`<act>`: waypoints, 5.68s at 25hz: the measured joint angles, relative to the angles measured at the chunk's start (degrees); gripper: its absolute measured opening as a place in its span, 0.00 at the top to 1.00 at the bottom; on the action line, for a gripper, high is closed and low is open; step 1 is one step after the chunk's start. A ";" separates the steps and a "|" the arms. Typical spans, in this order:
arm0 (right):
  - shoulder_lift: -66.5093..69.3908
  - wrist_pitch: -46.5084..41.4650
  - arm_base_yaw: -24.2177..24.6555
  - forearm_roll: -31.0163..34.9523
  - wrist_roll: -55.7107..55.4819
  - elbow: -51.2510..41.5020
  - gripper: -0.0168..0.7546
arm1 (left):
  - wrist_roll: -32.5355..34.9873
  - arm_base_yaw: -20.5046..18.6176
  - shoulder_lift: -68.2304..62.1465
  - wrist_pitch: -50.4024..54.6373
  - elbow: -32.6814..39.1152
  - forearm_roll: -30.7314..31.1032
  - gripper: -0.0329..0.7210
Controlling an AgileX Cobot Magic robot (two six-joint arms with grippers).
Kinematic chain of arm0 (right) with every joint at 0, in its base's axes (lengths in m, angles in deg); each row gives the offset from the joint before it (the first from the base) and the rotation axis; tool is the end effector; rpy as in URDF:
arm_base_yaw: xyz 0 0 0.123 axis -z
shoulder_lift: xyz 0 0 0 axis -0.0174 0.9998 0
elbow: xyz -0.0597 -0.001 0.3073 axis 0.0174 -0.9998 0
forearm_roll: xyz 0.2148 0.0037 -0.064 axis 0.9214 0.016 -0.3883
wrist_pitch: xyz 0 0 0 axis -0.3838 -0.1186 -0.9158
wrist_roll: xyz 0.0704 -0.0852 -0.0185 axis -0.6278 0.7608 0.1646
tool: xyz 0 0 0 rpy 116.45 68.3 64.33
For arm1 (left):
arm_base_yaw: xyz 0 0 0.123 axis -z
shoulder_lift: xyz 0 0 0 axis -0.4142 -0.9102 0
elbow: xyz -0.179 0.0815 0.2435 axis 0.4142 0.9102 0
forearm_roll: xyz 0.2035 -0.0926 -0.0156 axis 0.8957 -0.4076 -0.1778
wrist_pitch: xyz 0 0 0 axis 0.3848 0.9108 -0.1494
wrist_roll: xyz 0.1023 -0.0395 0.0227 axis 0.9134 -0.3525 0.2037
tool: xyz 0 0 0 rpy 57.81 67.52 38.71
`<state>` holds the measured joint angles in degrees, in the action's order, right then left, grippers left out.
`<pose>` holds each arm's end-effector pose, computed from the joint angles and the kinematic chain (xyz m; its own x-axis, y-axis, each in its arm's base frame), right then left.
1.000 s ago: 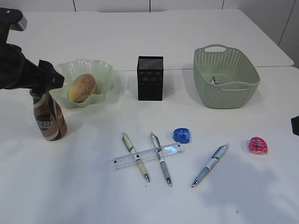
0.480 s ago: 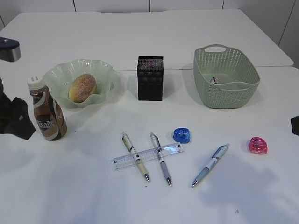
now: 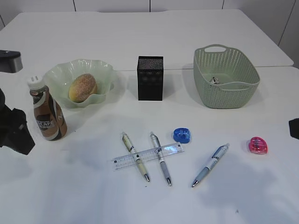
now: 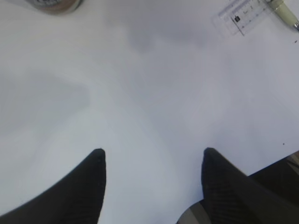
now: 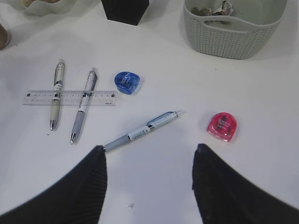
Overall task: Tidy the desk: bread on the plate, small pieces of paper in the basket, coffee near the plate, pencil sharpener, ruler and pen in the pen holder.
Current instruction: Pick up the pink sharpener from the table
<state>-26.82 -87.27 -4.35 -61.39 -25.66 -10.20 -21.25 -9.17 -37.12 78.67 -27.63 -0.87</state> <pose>0.1124 0.0357 0.2994 -0.6227 -0.1391 -0.7700 -0.3126 0.9463 0.0819 0.2228 -0.0770 0.2761 -0.9271 0.2801 -0.2491 0.3183 0.9393 -0.1284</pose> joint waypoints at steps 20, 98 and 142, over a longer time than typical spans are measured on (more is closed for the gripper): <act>21.67 -8.60 0.00 -11.70 -22.41 12.11 0.38 | -0.33 0.00 0.60 1.17 3.54 -3.16 0.36; 66.74 -9.78 1.97 -23.86 -39.13 33.05 0.38 | -0.33 0.00 0.60 -3.64 3.54 -3.41 0.38; 69.22 -7.77 1.97 -22.19 -38.73 33.18 0.55 | -0.33 0.00 0.60 -3.64 3.54 -3.41 0.38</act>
<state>42.40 -95.04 -2.38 -83.58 -64.40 22.98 -21.58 -9.17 -36.52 75.03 -24.09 -4.28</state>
